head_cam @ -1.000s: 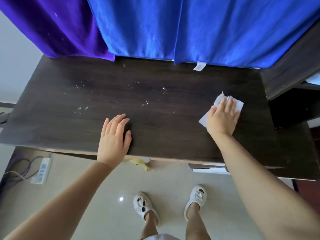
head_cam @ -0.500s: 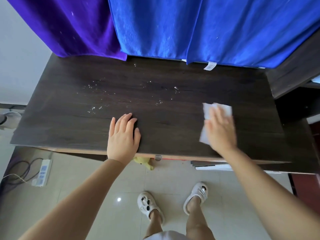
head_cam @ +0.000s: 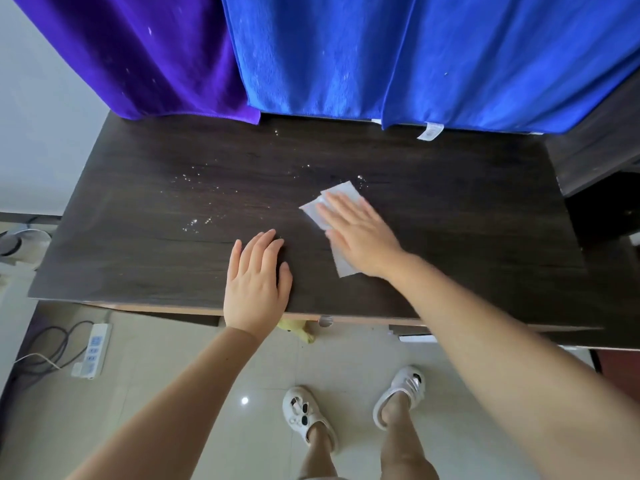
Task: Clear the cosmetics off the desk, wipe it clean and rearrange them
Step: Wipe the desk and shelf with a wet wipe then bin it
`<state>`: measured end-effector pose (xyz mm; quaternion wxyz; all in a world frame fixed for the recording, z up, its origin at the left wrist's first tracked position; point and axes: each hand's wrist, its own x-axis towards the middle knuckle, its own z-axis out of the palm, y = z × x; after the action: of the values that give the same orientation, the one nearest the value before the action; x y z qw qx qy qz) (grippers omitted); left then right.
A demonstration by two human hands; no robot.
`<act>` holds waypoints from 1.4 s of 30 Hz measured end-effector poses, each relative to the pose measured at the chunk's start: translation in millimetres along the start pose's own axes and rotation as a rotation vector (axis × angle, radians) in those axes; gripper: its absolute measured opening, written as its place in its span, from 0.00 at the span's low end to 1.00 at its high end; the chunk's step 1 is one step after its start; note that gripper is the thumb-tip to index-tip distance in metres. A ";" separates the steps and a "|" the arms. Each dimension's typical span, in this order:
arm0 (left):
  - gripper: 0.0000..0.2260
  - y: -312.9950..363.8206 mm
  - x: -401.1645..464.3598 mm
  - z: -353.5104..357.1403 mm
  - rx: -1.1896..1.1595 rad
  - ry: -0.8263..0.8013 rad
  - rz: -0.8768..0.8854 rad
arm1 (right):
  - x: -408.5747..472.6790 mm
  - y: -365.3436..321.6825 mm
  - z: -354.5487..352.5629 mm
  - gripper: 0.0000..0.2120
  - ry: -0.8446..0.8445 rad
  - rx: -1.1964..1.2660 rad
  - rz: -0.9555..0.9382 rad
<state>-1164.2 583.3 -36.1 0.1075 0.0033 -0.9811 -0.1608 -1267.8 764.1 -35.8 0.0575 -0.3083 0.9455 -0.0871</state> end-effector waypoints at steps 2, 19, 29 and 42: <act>0.16 0.4 1.0 -0.5 0.030 -0.010 0.005 | -22.5 65.4 -4.6 0.22 0.116 -0.089 0.272; 0.17 5.5 1.2 -2.2 0.072 -0.063 -0.032 | 65.4 -8.8 -3.9 0.25 -0.171 -0.062 -0.189; 0.16 4.2 3.4 1.5 0.088 -0.031 -0.020 | -1.1 172.1 -40.0 0.25 0.150 0.055 1.078; 0.17 6.3 3.3 -0.6 0.099 -0.050 -0.020 | 114.5 9.5 -17.5 0.24 -0.160 -0.063 -0.162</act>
<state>-1167.1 588.9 -32.8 0.0813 0.0144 -0.9902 -0.1131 -1368.0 706.0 -26.9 0.1159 -0.3916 0.9121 -0.0368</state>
